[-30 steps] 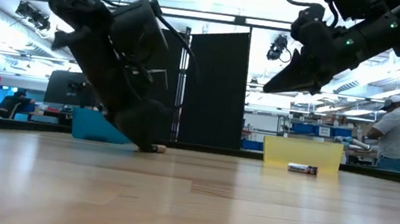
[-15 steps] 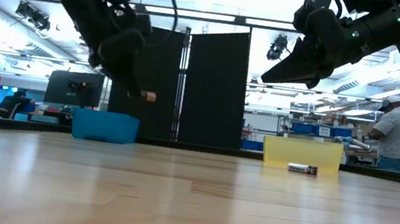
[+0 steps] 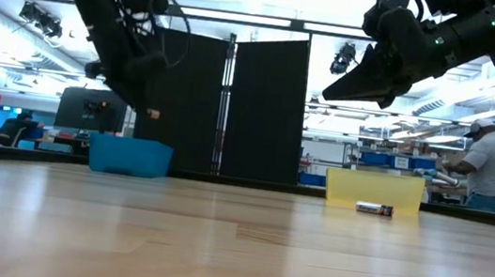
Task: Sort batteries
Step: Put the black battery into the blue bin
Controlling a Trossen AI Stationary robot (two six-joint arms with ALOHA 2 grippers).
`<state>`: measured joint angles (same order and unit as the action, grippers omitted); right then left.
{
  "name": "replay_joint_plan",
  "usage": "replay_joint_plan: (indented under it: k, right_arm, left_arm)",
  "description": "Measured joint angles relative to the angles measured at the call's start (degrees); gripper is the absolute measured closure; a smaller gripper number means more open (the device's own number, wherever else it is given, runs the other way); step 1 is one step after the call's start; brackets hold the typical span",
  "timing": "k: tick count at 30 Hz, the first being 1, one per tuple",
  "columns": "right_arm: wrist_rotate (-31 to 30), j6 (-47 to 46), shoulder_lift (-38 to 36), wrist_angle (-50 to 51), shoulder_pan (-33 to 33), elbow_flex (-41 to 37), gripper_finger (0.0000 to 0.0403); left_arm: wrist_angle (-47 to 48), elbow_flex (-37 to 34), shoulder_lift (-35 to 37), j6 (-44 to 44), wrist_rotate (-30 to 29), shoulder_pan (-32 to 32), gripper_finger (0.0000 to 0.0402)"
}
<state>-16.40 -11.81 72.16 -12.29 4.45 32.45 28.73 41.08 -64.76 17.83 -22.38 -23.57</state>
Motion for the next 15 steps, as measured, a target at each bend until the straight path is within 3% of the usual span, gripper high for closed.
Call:
replay_joint_plan:
  k: [8,15]
  right_arm:
    - [0.0,0.22,0.0,-0.07,0.0,0.0,0.0389]
    - [0.0,0.37,0.0,-0.07,0.0,0.0,0.0389]
  left_arm:
    - [-2.8,0.04,-6.52,-7.59,8.46,-14.64,0.0354]
    - [-7.66,0.04,-14.94,-11.43,11.13,-20.92,0.0354]
